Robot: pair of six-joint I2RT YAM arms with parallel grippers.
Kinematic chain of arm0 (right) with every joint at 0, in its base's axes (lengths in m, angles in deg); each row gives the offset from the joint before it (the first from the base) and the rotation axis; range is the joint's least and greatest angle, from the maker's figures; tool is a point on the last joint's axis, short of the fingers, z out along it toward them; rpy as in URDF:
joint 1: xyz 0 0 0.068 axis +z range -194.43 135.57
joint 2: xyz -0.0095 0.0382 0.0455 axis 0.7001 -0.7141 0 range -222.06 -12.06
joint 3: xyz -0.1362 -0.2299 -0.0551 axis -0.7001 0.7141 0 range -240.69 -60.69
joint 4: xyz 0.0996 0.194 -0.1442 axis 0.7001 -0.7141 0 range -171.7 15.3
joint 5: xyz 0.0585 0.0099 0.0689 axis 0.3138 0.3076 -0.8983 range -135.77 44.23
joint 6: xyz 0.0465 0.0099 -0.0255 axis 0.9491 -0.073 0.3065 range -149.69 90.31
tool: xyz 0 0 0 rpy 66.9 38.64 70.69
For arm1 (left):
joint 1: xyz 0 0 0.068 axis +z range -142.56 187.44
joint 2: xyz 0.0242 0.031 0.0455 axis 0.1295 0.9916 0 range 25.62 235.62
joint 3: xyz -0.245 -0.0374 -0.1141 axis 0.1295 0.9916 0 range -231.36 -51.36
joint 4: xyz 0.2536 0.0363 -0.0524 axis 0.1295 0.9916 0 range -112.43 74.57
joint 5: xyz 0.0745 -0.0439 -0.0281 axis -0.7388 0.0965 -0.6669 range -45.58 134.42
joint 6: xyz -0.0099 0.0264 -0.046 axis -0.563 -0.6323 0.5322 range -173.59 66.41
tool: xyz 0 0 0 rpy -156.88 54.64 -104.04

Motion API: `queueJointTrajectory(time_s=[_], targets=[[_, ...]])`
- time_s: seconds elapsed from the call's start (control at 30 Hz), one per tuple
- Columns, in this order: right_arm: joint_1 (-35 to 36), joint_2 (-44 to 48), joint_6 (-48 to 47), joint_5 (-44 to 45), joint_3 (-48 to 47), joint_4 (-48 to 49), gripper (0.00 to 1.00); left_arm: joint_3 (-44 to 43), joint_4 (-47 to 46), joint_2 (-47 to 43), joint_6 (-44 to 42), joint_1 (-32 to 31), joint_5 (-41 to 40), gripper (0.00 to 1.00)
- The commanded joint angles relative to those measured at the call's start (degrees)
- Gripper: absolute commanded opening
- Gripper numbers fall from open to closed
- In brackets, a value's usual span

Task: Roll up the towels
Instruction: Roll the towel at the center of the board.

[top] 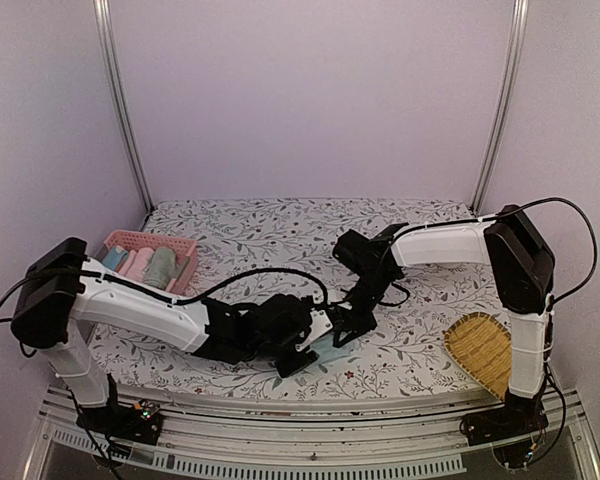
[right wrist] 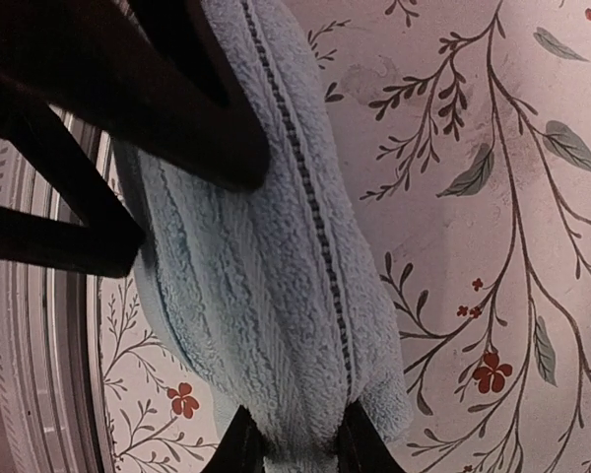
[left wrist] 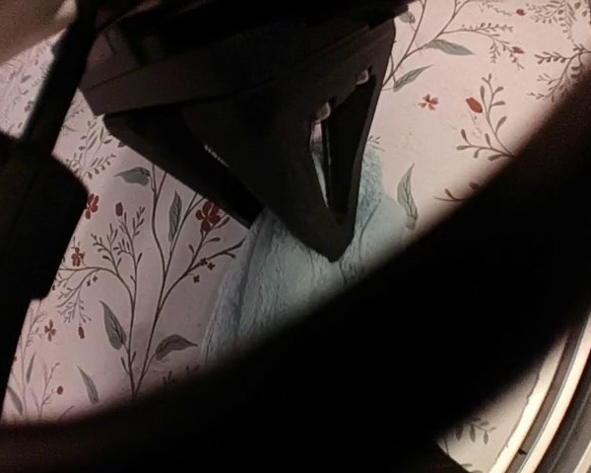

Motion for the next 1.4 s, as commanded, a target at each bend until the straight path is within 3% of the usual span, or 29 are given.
queueJointTrajectory(time_s=[0.0,0.2,0.33,0.73,1.17,1.37], targets=[[0.5,-3.4,1.4,1.8,1.4,-3.9,0.18,-5.7,6.1,7.1,-3.9,-2.6,-6.8,0.50],[0.6,-3.0,1.3,1.4,1.7,-3.8,0.18,-9.1,8.9,13.9,-7.0,-5.1,-14.7,0.51],[0.5,-2.9,1.2,0.9,1.6,-3.9,0.23,-9.4,10.1,17.8,-7.2,-5.6,-17.7,0.52],[0.4,-1.7,1.0,-0.6,0.8,-5.0,0.28,-13.3,19.7,23.8,-6.5,-5.7,-12.9,0.53],[-5.2,12.3,2.3,0.0,5.6,-5.1,0.41,-11.7,19.8,18.6,-2.4,-4.6,-18.4,0.02],[-9.0,21.8,3.3,0.0,11.0,-3.5,0.51,-10.7,18.6,13.5,-1.0,-2.9,-19.0,0.00]])
